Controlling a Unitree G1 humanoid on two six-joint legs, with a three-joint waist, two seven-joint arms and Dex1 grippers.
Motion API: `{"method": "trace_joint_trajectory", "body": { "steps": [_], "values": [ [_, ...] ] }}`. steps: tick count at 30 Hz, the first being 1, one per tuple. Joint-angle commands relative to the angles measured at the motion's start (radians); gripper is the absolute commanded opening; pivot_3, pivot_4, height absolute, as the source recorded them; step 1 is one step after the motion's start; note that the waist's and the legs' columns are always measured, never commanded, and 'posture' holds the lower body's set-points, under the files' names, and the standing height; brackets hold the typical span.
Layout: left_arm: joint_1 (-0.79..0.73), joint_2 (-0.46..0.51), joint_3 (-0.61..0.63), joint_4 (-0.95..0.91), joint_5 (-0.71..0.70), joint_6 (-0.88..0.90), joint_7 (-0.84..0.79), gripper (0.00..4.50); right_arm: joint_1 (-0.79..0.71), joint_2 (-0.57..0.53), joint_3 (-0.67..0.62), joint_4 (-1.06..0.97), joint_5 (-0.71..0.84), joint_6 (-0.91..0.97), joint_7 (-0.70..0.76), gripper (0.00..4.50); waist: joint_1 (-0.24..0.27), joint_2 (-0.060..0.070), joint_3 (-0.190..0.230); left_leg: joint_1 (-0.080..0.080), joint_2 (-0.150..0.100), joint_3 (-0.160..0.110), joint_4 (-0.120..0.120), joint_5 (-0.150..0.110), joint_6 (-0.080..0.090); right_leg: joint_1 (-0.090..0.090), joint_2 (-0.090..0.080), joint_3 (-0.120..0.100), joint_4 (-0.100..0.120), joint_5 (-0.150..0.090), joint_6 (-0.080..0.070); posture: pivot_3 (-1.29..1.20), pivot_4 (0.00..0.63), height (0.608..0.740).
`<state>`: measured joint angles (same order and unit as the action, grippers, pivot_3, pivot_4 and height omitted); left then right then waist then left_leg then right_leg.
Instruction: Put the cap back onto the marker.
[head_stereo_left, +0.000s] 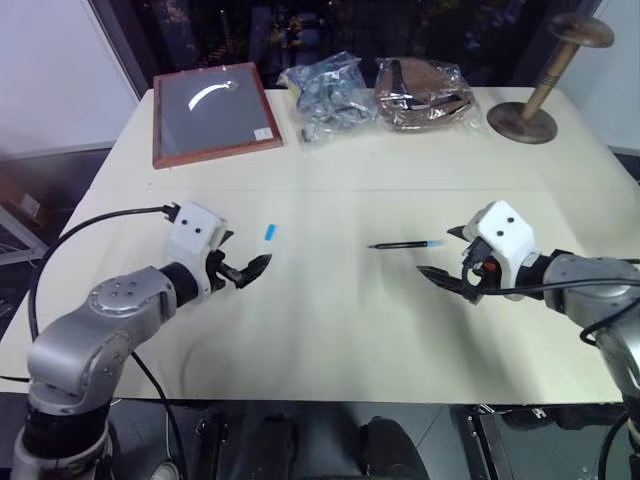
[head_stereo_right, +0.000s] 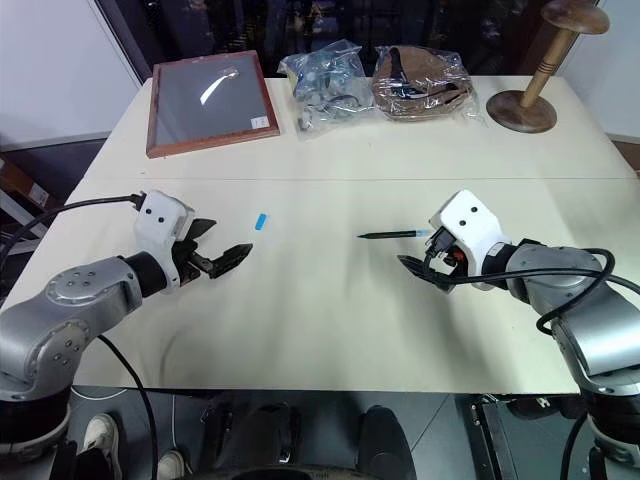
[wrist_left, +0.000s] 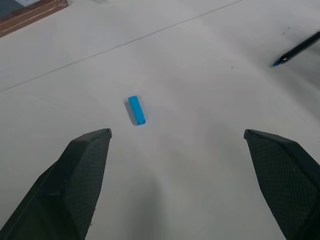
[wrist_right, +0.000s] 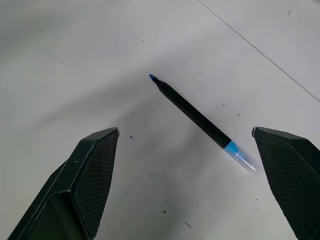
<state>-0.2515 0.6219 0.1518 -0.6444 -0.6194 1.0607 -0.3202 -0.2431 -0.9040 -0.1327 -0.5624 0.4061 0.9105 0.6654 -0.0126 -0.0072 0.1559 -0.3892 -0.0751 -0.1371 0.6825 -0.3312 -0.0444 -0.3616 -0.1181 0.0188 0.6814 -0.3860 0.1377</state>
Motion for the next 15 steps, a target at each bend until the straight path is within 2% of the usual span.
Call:
{"method": "trace_joint_trajectory", "body": {
  "steps": [1,15],
  "values": [
    [0.004,0.005,0.019,-0.024,0.025,-0.039,0.006,4.46,-0.002,-0.015,-0.013,-0.028,0.0,-0.001,0.0,4.45,0.0,0.0,0.0,0.0,0.0,0.0,0.0,0.0,0.0,0.0,0.0,0.0,0.0,0.0,0.0,0.0,0.15,0.74],
    [0.005,-0.033,0.015,0.002,0.029,-0.039,0.017,4.46,-0.003,-0.013,-0.011,-0.038,0.002,0.012,-0.004,4.45,0.001,0.0,0.0,0.0,0.0,0.0,0.0,0.0,0.0,0.0,0.0,0.0,0.0,0.0,0.0,0.0,0.15,0.74]
  ]
}}
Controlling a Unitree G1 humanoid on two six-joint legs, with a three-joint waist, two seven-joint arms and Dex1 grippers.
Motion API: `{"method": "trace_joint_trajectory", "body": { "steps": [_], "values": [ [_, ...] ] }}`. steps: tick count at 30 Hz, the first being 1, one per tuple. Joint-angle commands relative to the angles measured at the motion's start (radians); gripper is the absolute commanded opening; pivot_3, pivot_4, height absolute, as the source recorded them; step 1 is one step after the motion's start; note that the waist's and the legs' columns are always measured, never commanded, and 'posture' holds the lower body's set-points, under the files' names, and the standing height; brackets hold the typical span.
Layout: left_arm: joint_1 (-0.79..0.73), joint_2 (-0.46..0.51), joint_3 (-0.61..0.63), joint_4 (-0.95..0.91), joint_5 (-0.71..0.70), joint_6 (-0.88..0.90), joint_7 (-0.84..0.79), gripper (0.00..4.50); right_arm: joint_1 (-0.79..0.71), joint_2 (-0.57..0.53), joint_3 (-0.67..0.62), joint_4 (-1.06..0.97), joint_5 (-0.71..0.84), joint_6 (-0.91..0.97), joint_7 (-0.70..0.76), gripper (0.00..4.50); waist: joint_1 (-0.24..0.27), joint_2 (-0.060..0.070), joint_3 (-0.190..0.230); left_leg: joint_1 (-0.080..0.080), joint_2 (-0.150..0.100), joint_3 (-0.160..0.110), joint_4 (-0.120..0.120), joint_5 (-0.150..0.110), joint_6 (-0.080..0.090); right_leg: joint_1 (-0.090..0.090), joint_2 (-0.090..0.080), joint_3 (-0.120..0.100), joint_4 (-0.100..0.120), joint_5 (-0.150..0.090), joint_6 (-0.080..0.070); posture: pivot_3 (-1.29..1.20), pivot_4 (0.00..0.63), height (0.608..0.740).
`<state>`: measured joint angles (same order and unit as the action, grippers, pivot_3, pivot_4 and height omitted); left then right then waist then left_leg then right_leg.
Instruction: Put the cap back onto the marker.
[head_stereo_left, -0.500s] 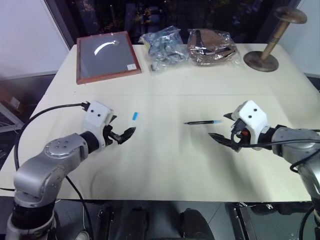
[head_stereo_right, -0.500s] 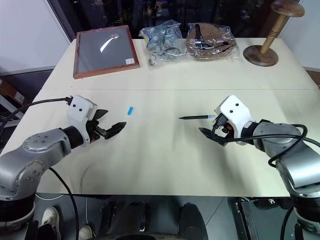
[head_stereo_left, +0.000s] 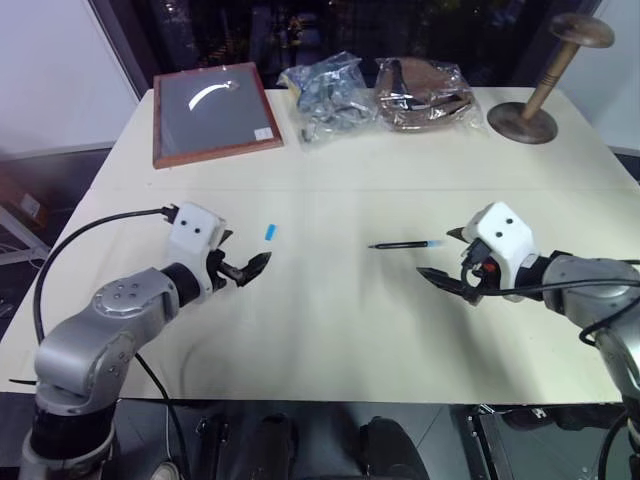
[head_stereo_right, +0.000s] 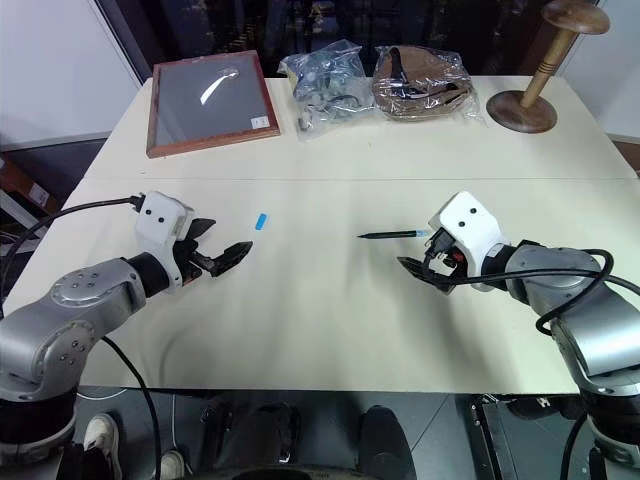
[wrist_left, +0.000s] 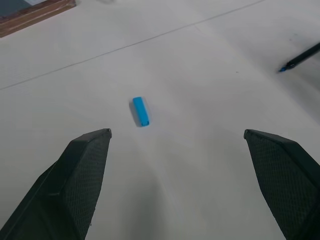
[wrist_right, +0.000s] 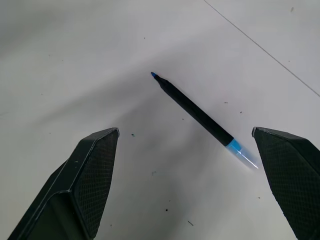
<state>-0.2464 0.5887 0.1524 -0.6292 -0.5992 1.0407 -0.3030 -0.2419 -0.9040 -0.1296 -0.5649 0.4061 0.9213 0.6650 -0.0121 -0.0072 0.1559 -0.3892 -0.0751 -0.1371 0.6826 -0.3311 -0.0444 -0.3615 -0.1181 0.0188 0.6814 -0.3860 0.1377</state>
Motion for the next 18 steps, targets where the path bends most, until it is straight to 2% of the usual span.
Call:
{"method": "trace_joint_trajectory", "body": {
  "steps": [1,4,12,18],
  "values": [
    [0.0,0.0,0.011,-0.012,0.012,-0.02,0.001,4.46,-0.004,-0.013,-0.013,-0.038,0.002,0.003,-0.005,4.45,0.0,0.0,0.0,0.0,0.0,0.0,0.0,0.0,0.0,0.0,0.0,0.0,0.0,0.0,0.0,0.0,0.15,0.74],
    [-0.021,-0.01,-0.017,0.035,0.052,-0.034,0.025,4.46,-0.013,-0.01,-0.007,-0.038,0.002,0.007,-0.007,4.45,0.0,0.0,0.0,0.0,0.0,0.0,0.0,0.0,0.0,0.0,0.0,0.0,0.0,0.0,0.0,0.0,0.15,0.74],
    [-0.146,-0.138,-0.138,0.357,0.214,-0.21,0.059,4.46,-0.038,0.004,0.023,-0.039,0.0,0.012,-0.023,4.45,0.001,0.0,0.0,0.0,0.0,0.0,0.001,0.0,0.0,0.001,0.0,-0.001,0.0,0.0,0.0,0.0,0.15,0.74],
    [-0.172,-0.191,-0.182,0.462,0.279,-0.289,0.042,4.46,-0.039,0.008,0.022,-0.064,0.012,0.035,-0.034,4.45,0.0,0.0,0.0,0.0,0.0,0.0,0.001,0.0,0.0,0.0,0.0,-0.002,0.0,0.0,0.0,0.0,0.15,0.74]
  ]
}}
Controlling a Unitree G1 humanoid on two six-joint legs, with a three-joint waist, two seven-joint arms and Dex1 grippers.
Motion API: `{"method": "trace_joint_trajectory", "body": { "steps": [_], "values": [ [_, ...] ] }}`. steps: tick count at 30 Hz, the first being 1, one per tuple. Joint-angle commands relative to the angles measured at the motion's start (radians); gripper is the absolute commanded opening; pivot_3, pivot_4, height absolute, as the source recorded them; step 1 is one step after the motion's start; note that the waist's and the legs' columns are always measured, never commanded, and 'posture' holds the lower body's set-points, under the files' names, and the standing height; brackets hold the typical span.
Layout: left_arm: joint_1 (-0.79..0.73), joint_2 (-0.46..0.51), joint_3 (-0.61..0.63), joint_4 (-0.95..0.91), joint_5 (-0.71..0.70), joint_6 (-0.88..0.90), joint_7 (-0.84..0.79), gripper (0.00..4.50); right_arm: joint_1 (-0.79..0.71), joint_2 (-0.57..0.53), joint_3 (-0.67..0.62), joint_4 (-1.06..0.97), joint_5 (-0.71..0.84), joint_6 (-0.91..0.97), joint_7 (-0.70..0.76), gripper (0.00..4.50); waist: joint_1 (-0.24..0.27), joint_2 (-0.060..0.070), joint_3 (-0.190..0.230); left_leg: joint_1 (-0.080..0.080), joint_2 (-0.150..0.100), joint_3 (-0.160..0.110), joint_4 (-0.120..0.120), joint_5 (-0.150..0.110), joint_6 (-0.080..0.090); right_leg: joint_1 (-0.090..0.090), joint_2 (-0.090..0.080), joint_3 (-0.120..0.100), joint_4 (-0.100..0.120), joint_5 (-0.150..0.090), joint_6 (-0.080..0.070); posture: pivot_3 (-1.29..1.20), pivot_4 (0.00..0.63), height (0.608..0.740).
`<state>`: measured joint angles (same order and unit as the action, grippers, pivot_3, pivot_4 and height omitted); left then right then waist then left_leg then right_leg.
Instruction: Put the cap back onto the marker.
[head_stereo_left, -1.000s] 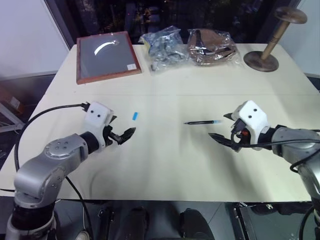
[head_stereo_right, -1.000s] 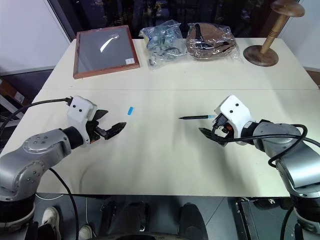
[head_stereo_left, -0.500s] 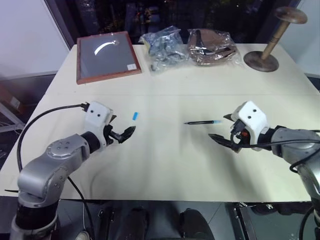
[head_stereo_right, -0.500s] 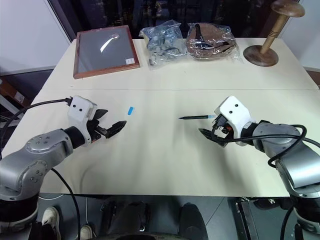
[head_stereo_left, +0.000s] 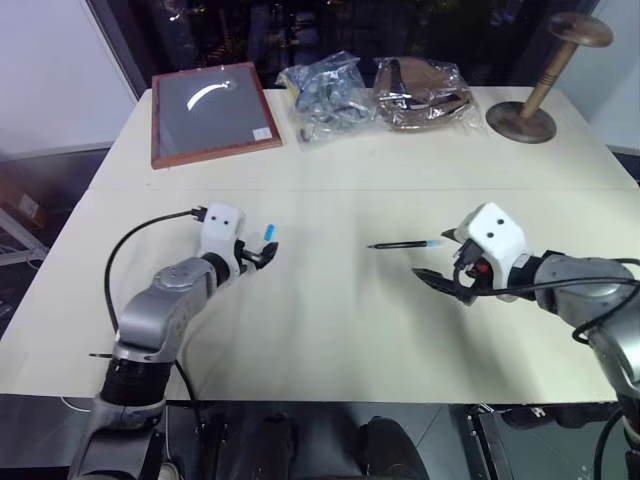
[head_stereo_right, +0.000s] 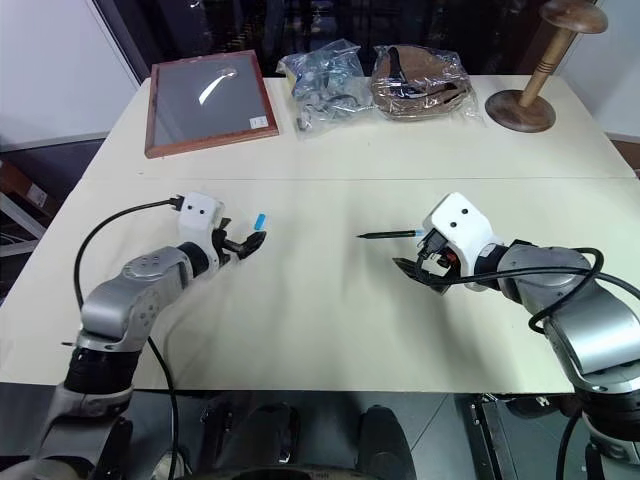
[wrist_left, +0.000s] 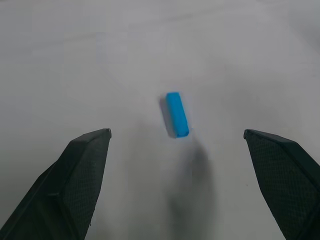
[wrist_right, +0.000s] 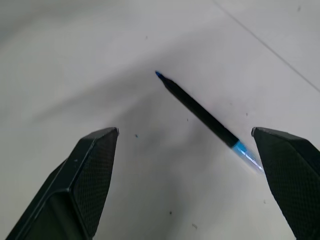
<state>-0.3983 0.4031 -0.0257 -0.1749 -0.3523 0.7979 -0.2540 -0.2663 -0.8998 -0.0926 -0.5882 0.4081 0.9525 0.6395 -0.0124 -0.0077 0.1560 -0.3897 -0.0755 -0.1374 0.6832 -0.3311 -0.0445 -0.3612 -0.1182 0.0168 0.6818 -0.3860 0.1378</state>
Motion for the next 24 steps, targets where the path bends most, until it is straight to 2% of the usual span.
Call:
{"method": "trace_joint_trajectory", "body": {
  "steps": [1,14,24],
  "values": [
    [-0.024,-0.012,-0.012,0.03,0.045,-0.061,-0.011,4.46,-0.013,0.005,-0.017,-0.046,0.012,0.009,-0.012,4.45,0.0,0.0,0.0,0.0,0.0,0.0,0.0,0.0,0.0,0.0,0.0,0.0,0.0,0.0,0.0,0.0,0.15,0.74],
    [-0.081,-0.096,-0.035,0.2,0.133,-0.143,-0.015,4.46,-0.003,0.001,-0.027,-0.079,0.022,0.042,-0.016,4.45,0.003,0.0,0.0,0.0,-0.001,0.0,0.001,0.0,0.0,0.0,0.0,0.0,0.0,0.0,0.0,0.0,0.15,0.74],
    [-0.092,-0.139,-0.048,0.225,0.166,-0.134,-0.017,4.46,0.002,-0.006,-0.037,-0.092,0.021,0.051,-0.018,4.45,0.004,0.0,0.0,0.0,-0.001,-0.001,0.001,0.0,0.0,0.0,0.0,0.0,0.001,0.0,0.0,0.0,0.15,0.74]
  ]
}}
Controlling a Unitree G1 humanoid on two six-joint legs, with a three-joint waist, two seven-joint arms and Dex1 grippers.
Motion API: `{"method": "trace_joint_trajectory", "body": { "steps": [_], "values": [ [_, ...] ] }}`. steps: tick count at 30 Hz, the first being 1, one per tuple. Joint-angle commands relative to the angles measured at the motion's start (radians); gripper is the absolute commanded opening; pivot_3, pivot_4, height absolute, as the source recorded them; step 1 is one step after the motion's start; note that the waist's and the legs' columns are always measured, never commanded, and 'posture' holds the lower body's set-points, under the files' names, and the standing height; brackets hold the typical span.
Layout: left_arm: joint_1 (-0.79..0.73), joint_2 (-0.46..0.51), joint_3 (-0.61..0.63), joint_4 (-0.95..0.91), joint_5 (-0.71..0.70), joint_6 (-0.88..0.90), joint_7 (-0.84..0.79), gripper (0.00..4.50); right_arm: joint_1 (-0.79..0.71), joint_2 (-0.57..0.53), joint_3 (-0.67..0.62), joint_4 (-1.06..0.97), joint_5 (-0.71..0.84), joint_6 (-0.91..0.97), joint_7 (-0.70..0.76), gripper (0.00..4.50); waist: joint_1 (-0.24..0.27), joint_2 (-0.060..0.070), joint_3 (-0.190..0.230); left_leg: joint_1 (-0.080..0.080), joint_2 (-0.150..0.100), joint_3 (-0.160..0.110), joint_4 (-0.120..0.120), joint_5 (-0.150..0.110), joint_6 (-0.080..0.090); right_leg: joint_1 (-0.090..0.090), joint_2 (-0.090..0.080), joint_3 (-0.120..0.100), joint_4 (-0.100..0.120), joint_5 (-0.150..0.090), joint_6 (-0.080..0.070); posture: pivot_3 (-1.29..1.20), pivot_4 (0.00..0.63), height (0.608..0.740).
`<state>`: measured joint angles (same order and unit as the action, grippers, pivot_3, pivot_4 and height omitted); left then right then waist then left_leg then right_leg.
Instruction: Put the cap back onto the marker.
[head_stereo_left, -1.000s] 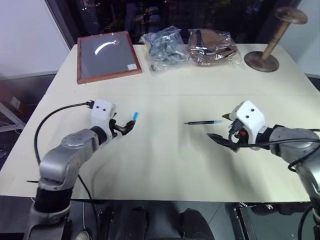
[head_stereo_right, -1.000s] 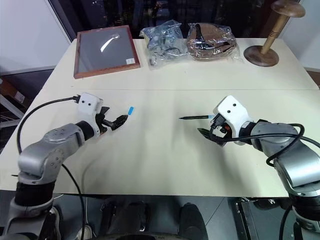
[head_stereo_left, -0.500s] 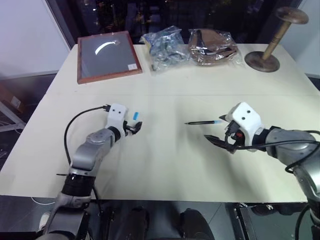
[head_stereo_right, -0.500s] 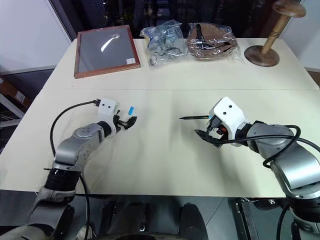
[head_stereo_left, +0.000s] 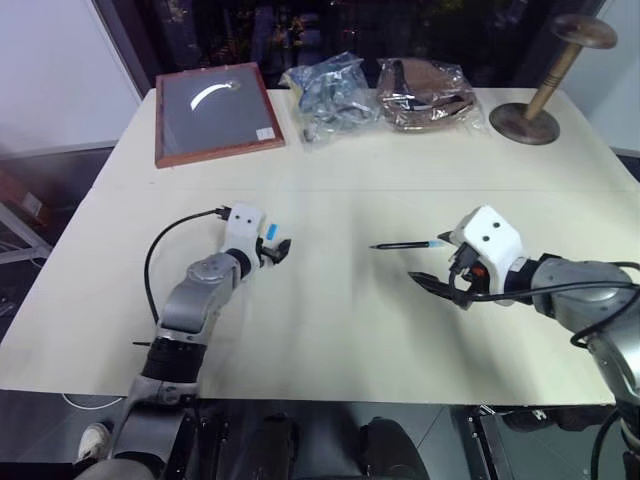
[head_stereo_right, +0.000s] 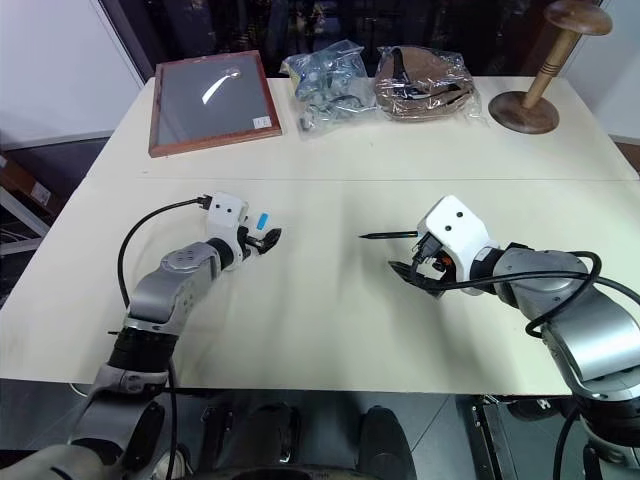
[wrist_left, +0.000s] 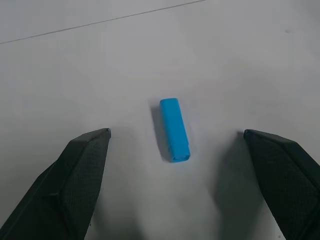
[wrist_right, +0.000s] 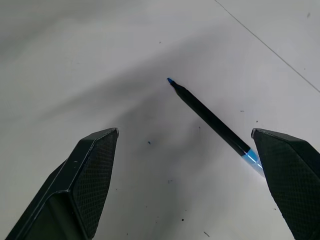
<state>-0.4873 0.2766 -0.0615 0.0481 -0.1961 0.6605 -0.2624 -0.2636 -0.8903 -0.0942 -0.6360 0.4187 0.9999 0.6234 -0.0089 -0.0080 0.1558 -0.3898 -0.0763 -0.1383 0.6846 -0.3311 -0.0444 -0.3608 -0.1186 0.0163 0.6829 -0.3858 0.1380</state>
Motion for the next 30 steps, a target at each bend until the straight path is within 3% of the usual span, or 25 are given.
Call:
{"method": "trace_joint_trajectory", "body": {
  "steps": [1,4,11,22,30],
  "values": [
    [-0.002,-0.017,-0.012,0.003,0.013,0.007,-0.006,4.46,0.0,-0.016,-0.037,-0.047,0.011,0.005,-0.002,4.45,0.001,0.0,0.0,0.0,0.0,0.0,0.0,0.0,0.0,0.0,0.0,0.0,0.0,0.0,0.0,0.0,0.15,0.74],
    [0.001,-0.025,-0.01,0.0,0.019,0.017,-0.006,3.55,0.004,-0.017,-0.041,-0.051,0.012,0.01,-0.001,4.45,0.001,0.0,0.0,0.0,0.0,0.0,0.0,0.0,0.0,0.0,0.0,0.0,0.0,0.0,0.0,0.0,0.15,0.74],
    [0.008,-0.033,-0.001,-0.003,0.027,0.041,-0.002,0.05,-0.001,-0.021,-0.045,-0.052,0.01,0.017,0.003,4.45,0.001,0.0,0.0,0.0,0.0,0.0,0.0,0.0,0.0,0.0,0.0,0.0,0.0,0.0,0.0,0.0,0.15,0.74],
    [-0.005,-0.034,-0.008,-0.013,0.033,0.023,-0.034,0.05,-0.008,-0.035,-0.049,-0.031,0.011,0.009,0.013,4.45,0.001,0.0,0.0,0.0,0.0,0.0,0.0,0.0,0.0,0.0,0.0,0.0,0.0,0.0,0.0,0.0,0.15,0.74],
    [-0.007,0.166,-0.031,-0.272,-0.108,0.088,-0.36,0.05,-0.116,-0.085,0.086,0.179,-0.081,-0.151,0.108,4.45,-0.01,0.0,0.0,0.0,0.001,0.0,-0.001,0.0,0.0,-0.001,0.0,0.0,0.0,0.0,0.0,0.0,0.15,0.74]
  ]
}}
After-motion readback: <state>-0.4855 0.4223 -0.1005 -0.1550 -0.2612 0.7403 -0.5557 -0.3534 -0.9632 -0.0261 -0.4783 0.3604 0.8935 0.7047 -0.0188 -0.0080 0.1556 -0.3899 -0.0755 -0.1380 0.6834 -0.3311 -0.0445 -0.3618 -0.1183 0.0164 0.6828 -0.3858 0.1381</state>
